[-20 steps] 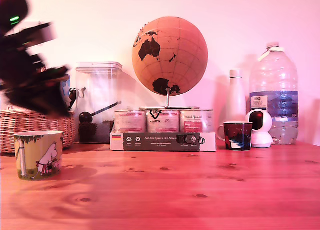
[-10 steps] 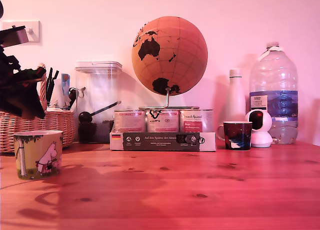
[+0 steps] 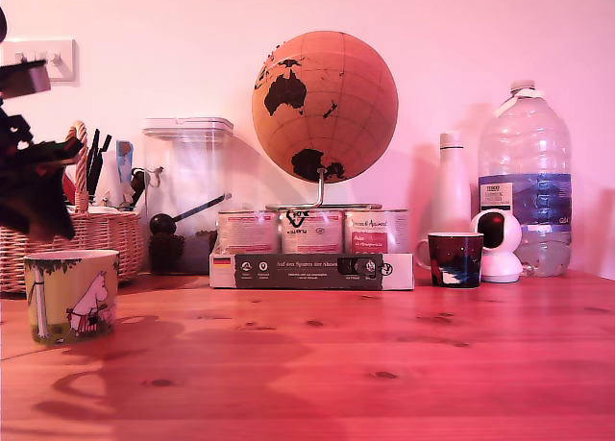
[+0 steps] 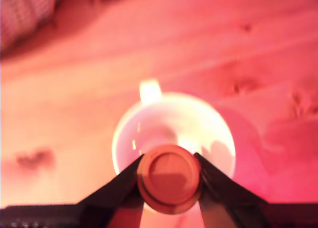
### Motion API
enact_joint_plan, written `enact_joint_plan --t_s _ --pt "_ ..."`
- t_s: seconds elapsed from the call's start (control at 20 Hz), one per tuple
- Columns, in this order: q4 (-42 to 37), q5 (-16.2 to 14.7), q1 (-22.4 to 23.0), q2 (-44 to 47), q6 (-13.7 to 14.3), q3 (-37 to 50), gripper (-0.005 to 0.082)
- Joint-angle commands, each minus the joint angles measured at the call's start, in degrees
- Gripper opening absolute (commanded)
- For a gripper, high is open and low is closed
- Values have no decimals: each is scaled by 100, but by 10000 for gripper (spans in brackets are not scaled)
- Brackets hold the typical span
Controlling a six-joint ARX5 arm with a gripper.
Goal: Pick up the coffee capsules on the table and drop them inside the coffee cup
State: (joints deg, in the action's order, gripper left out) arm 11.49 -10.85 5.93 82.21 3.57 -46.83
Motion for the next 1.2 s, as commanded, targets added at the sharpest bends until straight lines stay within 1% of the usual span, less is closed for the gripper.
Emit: enact_joint_plan --t_s 0.0,0.2,0.5,0.65,0.8,1.15 --pt "96 -2 -20 -7 -22 -168 213" --pt "402 -4 -15 90 -57 -409 213" --pt "1132 -22 107 804 -55 -1117 213" --pt "1303 26 260 1073 -52 -1340 213" --pt "1360 90 365 1196 -52 -1443 213" --pt "1290 96 356 1196 -48 -1443 213"
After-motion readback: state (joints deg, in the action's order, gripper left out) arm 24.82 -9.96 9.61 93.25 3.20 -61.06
